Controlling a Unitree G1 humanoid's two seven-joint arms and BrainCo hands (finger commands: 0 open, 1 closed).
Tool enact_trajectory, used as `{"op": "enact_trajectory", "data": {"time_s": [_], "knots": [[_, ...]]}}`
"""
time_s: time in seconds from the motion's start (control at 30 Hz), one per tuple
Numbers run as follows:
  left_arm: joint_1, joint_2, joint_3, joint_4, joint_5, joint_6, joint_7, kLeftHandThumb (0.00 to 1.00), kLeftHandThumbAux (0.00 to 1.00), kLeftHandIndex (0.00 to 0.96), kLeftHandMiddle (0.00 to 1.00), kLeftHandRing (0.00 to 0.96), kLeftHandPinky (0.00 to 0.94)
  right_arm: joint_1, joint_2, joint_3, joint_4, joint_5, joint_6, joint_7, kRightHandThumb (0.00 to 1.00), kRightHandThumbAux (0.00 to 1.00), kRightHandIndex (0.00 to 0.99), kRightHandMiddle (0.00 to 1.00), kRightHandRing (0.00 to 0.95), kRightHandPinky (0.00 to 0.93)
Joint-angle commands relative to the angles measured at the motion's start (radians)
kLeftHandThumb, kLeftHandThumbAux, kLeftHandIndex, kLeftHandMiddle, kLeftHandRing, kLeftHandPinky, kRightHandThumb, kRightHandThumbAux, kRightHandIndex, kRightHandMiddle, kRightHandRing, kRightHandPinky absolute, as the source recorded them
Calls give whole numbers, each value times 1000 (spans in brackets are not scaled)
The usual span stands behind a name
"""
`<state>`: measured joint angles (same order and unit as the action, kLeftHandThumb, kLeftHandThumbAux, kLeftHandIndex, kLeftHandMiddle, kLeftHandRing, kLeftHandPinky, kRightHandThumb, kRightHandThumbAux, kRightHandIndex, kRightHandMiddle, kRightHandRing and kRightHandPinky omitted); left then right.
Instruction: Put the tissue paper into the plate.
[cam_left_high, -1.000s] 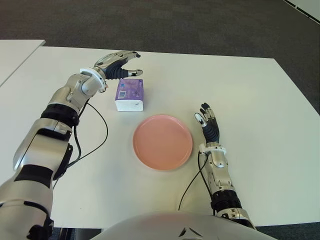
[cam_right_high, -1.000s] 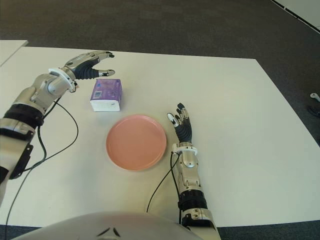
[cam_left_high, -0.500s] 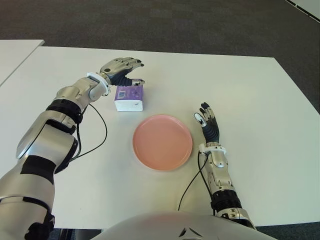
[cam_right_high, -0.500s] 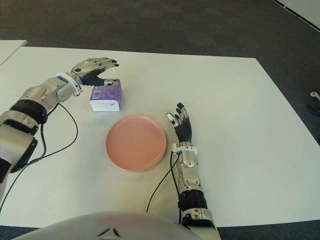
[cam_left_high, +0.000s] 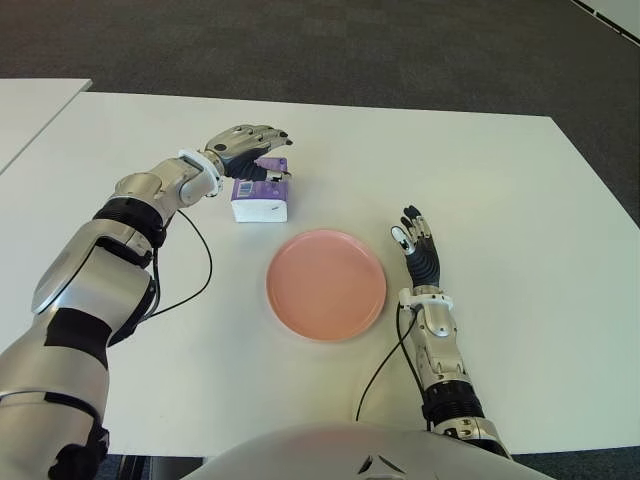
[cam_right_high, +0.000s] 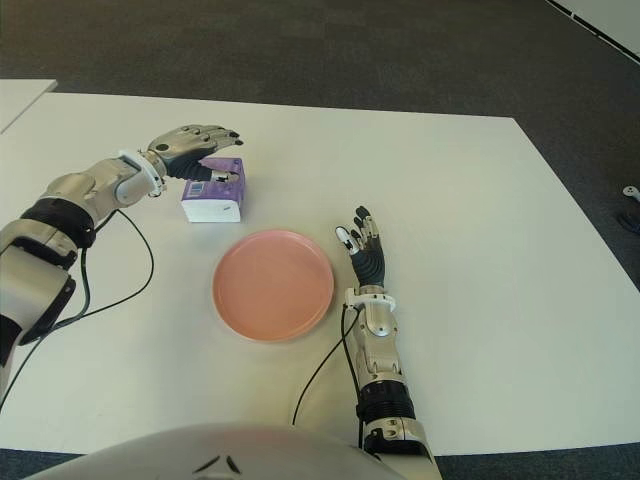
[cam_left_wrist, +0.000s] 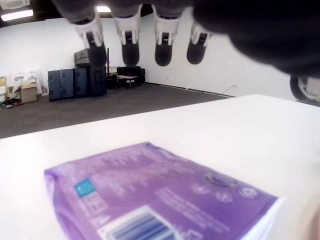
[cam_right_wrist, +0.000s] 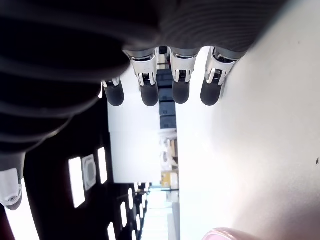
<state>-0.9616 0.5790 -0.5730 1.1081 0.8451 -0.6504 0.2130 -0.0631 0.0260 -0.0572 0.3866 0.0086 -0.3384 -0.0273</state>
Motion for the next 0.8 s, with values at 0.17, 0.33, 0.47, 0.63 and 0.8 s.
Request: {"op": "enact_trajectory", "data": {"time_s": [0.17, 0.33, 0.47, 0.63, 0.8], "knots": [[-27, 37, -55, 1, 73, 27, 45, 341, 101, 0, 0, 0, 0, 26, 4, -13, 58, 28, 23, 15, 410, 484, 0, 0, 0, 0], [-32, 47, -66, 4, 81, 28, 36, 334, 100, 0, 0, 0, 0, 25, 3, -16, 68, 39, 10, 24, 416, 481, 0, 0, 0, 0], [-31, 58, -68, 4, 74, 16, 17, 341, 103, 0, 0, 0, 0, 25, 0, -13, 68, 34, 6, 22, 401, 478, 0, 0, 0, 0], [-29, 74, -71, -2, 63, 0, -21, 356, 105, 0, 0, 0, 0, 26, -3, -9, 65, 26, 13, 20, 387, 486, 0, 0, 0, 0], [-25, 85, -73, -12, 65, -3, -38, 362, 103, 0, 0, 0, 0, 26, -6, -7, 64, 26, 16, 21, 390, 497, 0, 0, 0, 0]]}}
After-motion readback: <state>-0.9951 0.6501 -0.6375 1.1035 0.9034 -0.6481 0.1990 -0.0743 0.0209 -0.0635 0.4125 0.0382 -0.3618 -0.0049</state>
